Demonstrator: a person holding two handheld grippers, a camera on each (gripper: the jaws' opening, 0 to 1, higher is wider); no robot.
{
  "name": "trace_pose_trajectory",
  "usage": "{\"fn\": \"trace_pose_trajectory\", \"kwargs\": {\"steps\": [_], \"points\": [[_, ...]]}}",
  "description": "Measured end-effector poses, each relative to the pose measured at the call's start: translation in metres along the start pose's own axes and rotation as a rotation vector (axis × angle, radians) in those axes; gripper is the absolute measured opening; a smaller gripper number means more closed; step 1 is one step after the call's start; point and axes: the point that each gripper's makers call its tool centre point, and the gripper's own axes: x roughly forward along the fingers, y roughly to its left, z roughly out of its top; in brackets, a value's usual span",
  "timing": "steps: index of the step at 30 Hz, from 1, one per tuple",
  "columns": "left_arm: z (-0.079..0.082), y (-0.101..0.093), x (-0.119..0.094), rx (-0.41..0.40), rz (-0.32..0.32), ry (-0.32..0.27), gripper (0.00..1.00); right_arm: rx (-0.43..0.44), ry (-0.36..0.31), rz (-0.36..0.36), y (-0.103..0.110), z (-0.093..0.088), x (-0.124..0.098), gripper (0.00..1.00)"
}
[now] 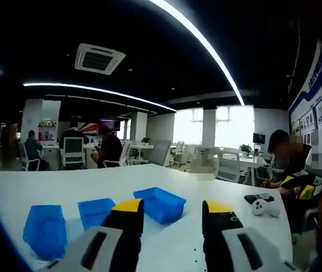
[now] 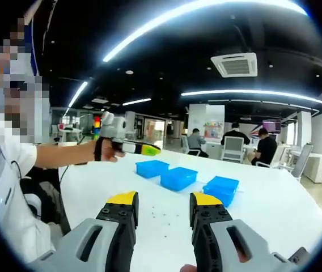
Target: Pick up the resistors one by one and place each resistor into its matching bin, sorting the parts by color and model until every resistor is separated into the correct bin for its type
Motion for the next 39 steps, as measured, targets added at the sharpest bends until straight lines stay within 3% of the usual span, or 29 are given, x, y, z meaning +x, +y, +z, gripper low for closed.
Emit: {"fn": "trace_pose_trajectory", "kwargs": {"steps": [5,11,20,22,25,29,33,39], "points": [[-0.015,-0.005,-0.045,-0.029,0.013,-0.035,0.41,0.003,0.003,-0.006,-0.002,-0.001,0.000,0.38],[-0.037,-0.014,-0.084,-0.007,0.027,-0.027,0.41,0.004,0.008,-0.008,-0.004,-0.003,0.000,0.38],[-0.036,-0.009,-0.104,0.001,0.065,-0.037,0.40,0.004,0.012,-0.013,-0.005,-0.004,0.000,0.38],[-0.033,-0.001,-0.105,0.010,0.110,-0.036,0.31,0.004,0.011,-0.014,-0.005,-0.003,0.000,0.38],[-0.035,-0.002,-0.100,0.013,0.098,0.008,0.29,0.003,0.011,-0.015,-0.006,-0.003,-0.001,0.38],[-0.053,-0.011,-0.084,0.052,0.068,0.146,0.28,0.003,0.008,-0.016,-0.006,-0.002,-0.002,0.38],[-0.066,-0.014,-0.067,0.032,0.071,0.225,0.22,0.002,0.004,-0.018,-0.007,-0.001,-0.004,0.38],[-0.112,-0.028,-0.029,-0.005,-0.003,0.441,0.23,0.002,-0.003,-0.024,-0.009,0.001,-0.007,0.38]]}}
